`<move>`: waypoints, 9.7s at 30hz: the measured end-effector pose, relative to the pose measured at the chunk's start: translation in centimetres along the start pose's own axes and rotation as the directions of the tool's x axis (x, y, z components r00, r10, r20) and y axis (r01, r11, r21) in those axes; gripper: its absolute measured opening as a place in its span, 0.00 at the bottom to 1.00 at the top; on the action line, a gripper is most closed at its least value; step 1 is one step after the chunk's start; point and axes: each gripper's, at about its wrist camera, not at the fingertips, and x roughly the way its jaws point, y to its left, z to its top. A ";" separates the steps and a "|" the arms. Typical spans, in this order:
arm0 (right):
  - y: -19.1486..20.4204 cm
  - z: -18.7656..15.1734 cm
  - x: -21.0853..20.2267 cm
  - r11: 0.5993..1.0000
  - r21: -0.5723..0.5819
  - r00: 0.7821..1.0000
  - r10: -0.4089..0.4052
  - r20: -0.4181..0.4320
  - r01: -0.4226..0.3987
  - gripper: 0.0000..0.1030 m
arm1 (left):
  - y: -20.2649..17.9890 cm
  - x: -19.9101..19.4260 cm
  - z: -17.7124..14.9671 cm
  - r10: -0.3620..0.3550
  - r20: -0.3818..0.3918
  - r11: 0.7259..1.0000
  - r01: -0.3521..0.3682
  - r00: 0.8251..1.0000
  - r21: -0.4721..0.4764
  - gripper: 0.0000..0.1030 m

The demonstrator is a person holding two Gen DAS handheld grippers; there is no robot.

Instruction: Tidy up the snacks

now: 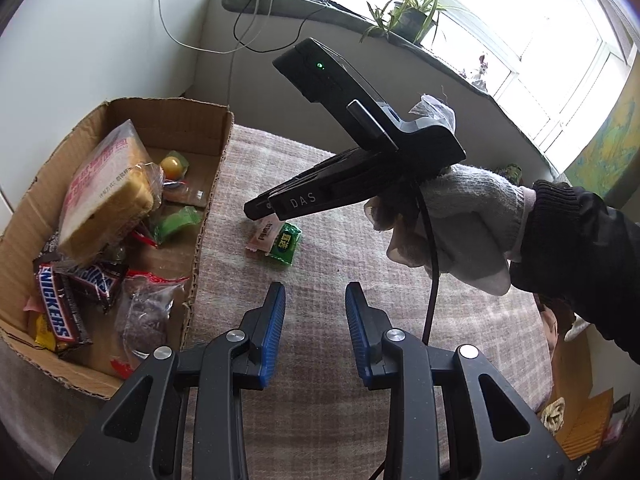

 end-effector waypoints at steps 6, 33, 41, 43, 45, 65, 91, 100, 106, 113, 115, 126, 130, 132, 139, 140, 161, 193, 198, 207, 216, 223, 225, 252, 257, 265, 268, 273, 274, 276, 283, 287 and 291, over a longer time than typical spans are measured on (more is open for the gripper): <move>1.4 -3.4 -0.4 0.999 -0.045 0.999 0.017 -0.035 -0.018 0.14 | 0.5 0.0 -0.2 0.019 -0.012 1.000 -0.019 1.000 0.003 0.29; 0.3 -19.2 -5.9 0.954 0.293 0.992 0.032 0.119 -0.066 0.14 | -6.3 10.0 -0.5 0.085 -0.217 0.899 0.019 0.972 0.437 0.29; 2.9 -19.2 -4.7 0.889 0.454 0.988 -0.016 0.156 -0.057 0.15 | -4.9 11.2 1.1 0.044 -0.186 0.926 0.030 0.982 0.377 0.29; 3.1 -19.2 -4.4 0.871 0.490 0.987 -0.046 0.156 -0.037 0.16 | -4.5 11.3 1.4 0.043 -0.171 0.933 0.022 0.984 0.360 0.28; 3.2 -19.1 -4.3 0.847 0.529 0.984 -0.056 0.166 -0.042 0.17 | -4.5 11.2 1.3 0.057 -0.160 0.929 0.006 0.985 0.369 0.23; 5.7 -14.4 -2.4 0.772 0.594 0.959 -0.284 0.005 0.226 0.39 | -0.5 6.3 -2.7 0.036 -0.080 0.982 -0.021 0.996 0.188 0.17; 3.8 -16.9 -4.1 0.798 0.537 0.943 -0.333 0.015 0.273 0.19 | 0.7 4.8 -3.2 -0.005 -0.074 0.997 0.011 0.997 0.080 0.17; 5.4 -17.2 -8.5 0.811 0.531 0.935 -0.342 0.090 0.246 0.19 | 0.2 2.3 -1.8 -0.032 -0.048 0.998 0.035 0.998 0.060 0.17; 7.5 -14.3 -10.3 0.833 0.510 0.931 -0.332 0.148 0.216 0.19 | 0.8 -0.5 0.2 -0.021 0.000 0.998 0.020 1.000 0.067 0.17; 10.1 -9.0 -11.1 0.882 0.438 0.933 -0.290 0.215 0.173 0.19 | 3.2 -3.7 1.9 0.031 0.053 0.998 -0.034 0.998 0.060 0.17; 11.2 -7.7 -10.8 0.896 0.412 0.933 -0.279 0.226 0.169 0.19 | 4.2 -4.5 2.2 0.047 0.065 0.997 -0.051 0.997 0.050 0.16; 15.1 -2.8 -7.8 0.938 0.322 0.948 -0.214 0.236 0.131 0.19 | 10.3 -7.4 3.0 0.143 0.107 0.990 -0.141 0.984 -0.030 0.17; 15.8 -1.9 -6.9 0.943 0.305 0.952 -0.206 0.228 0.131 0.19 | 12.4 -8.0 3.2 0.172 0.111 0.983 -0.164 0.979 -0.078 0.16; 15.7 -1.3 -6.9 0.943 0.306 0.951 -0.205 0.234 0.128 0.19 | 13.2 -8.0 3.5 0.176 0.110 0.982 -0.167 0.978 -0.094 0.16; 13.9 1.3 -7.4 0.935 0.324 0.940 -0.229 0.251 0.142 0.19 | 15.0 -7.3 5.8 0.178 0.112 0.980 -0.166 0.978 -0.109 0.17; 13.6 1.7 -7.4 0.934 0.326 0.938 -0.235 0.253 0.145 0.19 | 15.1 -7.2 6.3 0.179 0.114 0.980 -0.167 0.977 -0.106 0.16; 10.1 5.8 -5.4 0.908 0.376 0.934 -0.281 0.219 0.185 0.19 | 15.0 -2.2 12.4 0.162 0.064 0.986 -0.159 0.985 -0.057 0.17; 11.5 4.3 -7.5 0.915 0.343 0.916 -0.308 0.256 0.211 0.66 | 14.8 -4.2 11.7 0.222 0.089 0.975 -0.221 0.971 -0.031 0.48; 12.8 3.2 -8.8 0.911 0.357 0.904 -0.318 0.285 0.208 0.73 | 14.9 -5.8 10.4 0.238 0.088 0.971 -0.234 0.967 -0.046 0.54; 15.1 1.5 -11.3 0.885 0.384 0.870 -0.389 0.302 0.263 0.85 | 14.1 -9.0 8.1 0.281 0.100 0.959 -0.275 0.954 -0.073 0.63; 18.0 -0.5 -14.3 0.873 0.390 0.830 -0.434 0.351 0.292 0.85 | 11.9 -13.3 6.1 0.341 0.143 0.938 -0.326 0.929 -0.119 0.71; 19.3 -2.6 -15.8 0.858 0.411 0.810 -0.463 0.359 0.308 0.85 | 9.9 -15.2 5.0 0.372 0.155 0.927 -0.358 0.915 -0.113 0.71; 19.6 -3.3 -16.0 0.854 0.421 0.809 -0.467 0.358 0.307 0.85 | 9.4 -15.5 4.7 0.374 0.152 0.926 -0.359 0.915 -0.114 0.72; 20.5 -5.5 -16.9 0.841 0.453 0.800 -0.476 0.366 0.294 0.86 | 7.1 -16.3 3.7 0.381 0.161 0.925 -0.374 0.910 -0.073 0.79; 20.6 -5.5 -16.9 0.843 0.451 0.800 -0.475 0.366 0.294 0.86 | 7.1 -16.5 3.7 0.388 0.166 0.922 -0.380 0.907 -0.079 0.79; 20.7 -5.4 -16.8 0.843 0.452 0.802 -0.474 0.363 0.293 0.86 | 7.1 -16.5 3.7 0.392 0.164 0.920 -0.382 0.905 -0.088 0.79; 20.7 -5.4 -16.8 0.842 0.454 0.801 -0.475 0.363 0.293 0.86 | 7.1 -16.5 3.7 0.407 0.158 0.913 -0.396 0.900 -0.095 0.79; 20.6 -5.5 -16.8 0.843 0.450 0.802 -0.474 0.364 0.294 0.86 | 7.0 -16.6 3.8 0.428 0.157 0.904 -0.418 0.890 -0.091 0.79; 20.6 -5.5 -16.8 0.842 0.452 0.802 -0.474 0.363 0.294 0.86 | 7.0 -16.6 3.8 0.428 0.156 0.904 -0.419 0.890 -0.091 0.79; 20.6 -5.5 -16.8 0.843 0.451 0.803 -0.473 0.363 0.293 0.86 | 7.0 -16.6 3.7 0.433 0.155 0.901 -0.424 0.888 -0.091 0.79; 20.7 -5.6 -16.8 0.842 0.454 0.803 -0.474 0.362 0.292 0.86 | 6.9 -16.6 3.8 0.433 0.155 0.901 -0.424 0.888 -0.089 0.79; 20.7 -5.6 -16.9 0.841 0.455 0.802 -0.474 0.362 0.292 0.86 | 6.8 -16.6 3.8 0.434 0.157 0.901 -0.425 0.887 -0.088 0.79; 20.6 -5.5 -16.9 0.842 0.453 0.803 -0.473 0.362 0.292 0.86 | 6.7 -16.6 3.8 0.434 0.164 0.901 -0.427 0.886 -0.081 0.79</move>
